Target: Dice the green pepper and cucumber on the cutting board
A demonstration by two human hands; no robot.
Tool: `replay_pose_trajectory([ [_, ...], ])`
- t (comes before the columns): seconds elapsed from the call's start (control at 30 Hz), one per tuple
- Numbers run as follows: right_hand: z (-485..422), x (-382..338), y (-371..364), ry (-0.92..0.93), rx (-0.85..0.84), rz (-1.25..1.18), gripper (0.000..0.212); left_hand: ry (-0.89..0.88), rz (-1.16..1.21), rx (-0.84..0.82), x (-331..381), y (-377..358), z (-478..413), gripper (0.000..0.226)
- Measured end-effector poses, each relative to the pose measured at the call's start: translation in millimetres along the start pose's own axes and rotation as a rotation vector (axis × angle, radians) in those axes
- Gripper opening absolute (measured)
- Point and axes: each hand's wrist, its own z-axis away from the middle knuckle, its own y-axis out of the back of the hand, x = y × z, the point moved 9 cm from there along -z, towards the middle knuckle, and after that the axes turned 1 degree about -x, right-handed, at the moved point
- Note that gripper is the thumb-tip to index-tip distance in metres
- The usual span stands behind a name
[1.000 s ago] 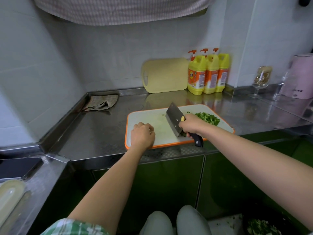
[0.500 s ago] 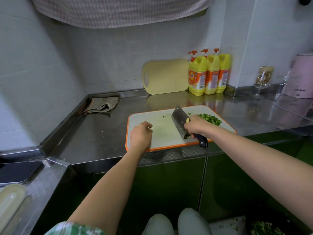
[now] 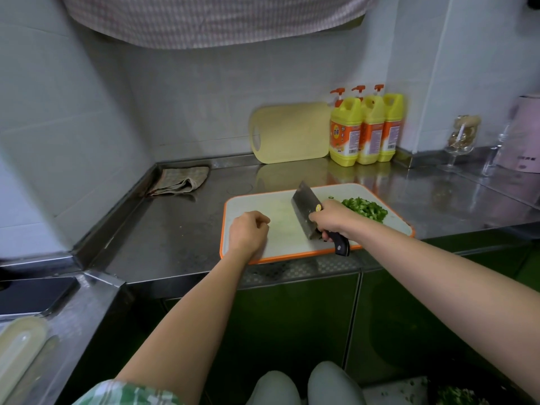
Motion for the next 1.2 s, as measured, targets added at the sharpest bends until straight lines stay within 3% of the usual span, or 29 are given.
replay_pose_trajectory([
  [0.2, 12.3, -13.7, -3.6, 0.104, 0.027, -0.032, 0.019, 0.067, 0.218, -0.049, 14.6, -11.9, -0.6, 0.022],
  [0.37, 25.3, -42.0, -18.8, 0.273, 0.126, 0.44, 0.012, 0.269, 0.628, -0.228, 37.7, -31.4, 8.2, 0.058],
  [0.43, 29.2, -49.5, -28.7, 0.347, 0.109, 0.522, 0.014, 0.304, 0.624, -0.172, 39.0, -28.5, 3.2, 0.045],
  [0.53, 27.7, -49.9, -34.8, 0.423, 0.022, 0.439, 0.025, 0.315, 0.564, -0.088, 31.2, -22.0, -2.1, 0.021],
  [0.7, 14.4, -37.0, 4.1, 0.427, 0.176, 0.178, 0.042, 0.363, 0.768, -0.1, 28.6, -24.1, 3.7, 0.018],
  [0.97, 16.7, -34.3, -39.9, 0.522, 0.001, 0.336, 0.064, 0.441, 0.801, -0.07, 22.7, -31.6, 7.2, 0.026],
  [1.2, 0.8, -24.4, -43.5, 0.436, 0.062, 0.495, 0.05, 0.486, 0.854, -0.014, 17.6, -25.4, 8.5, 0.025],
])
